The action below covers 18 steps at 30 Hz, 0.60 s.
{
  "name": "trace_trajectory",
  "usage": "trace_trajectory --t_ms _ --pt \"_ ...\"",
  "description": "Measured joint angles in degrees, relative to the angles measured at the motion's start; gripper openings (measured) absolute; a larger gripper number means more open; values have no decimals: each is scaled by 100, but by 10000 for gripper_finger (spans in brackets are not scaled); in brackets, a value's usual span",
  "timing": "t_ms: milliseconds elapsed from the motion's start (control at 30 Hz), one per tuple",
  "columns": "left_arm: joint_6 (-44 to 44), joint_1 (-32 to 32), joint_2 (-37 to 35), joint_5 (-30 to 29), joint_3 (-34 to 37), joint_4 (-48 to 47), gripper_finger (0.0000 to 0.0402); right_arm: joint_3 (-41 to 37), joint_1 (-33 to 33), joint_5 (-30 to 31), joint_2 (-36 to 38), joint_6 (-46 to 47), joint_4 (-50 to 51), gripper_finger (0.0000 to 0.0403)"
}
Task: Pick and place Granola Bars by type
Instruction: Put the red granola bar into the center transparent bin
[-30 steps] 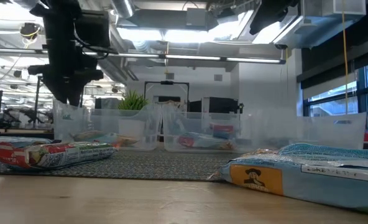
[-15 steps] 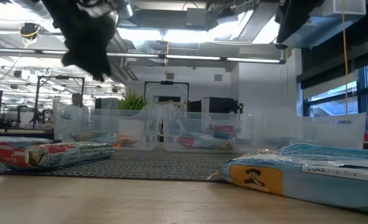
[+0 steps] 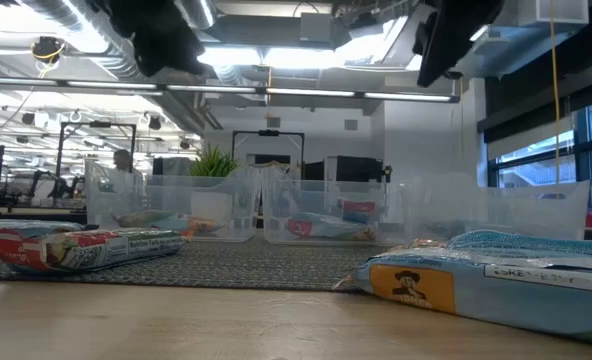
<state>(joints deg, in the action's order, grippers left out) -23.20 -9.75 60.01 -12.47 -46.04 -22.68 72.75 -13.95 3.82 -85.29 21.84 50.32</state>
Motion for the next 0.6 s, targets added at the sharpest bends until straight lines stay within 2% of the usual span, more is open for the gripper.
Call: trace_trajectory --t_ms 300,600 --pt "-29 -479 0 207 0 285 148 0 -155 -99 -505 402 -351 150" --pt "-572 -707 0 182 0 368 144 0 -570 42 -749 786 -596 150"
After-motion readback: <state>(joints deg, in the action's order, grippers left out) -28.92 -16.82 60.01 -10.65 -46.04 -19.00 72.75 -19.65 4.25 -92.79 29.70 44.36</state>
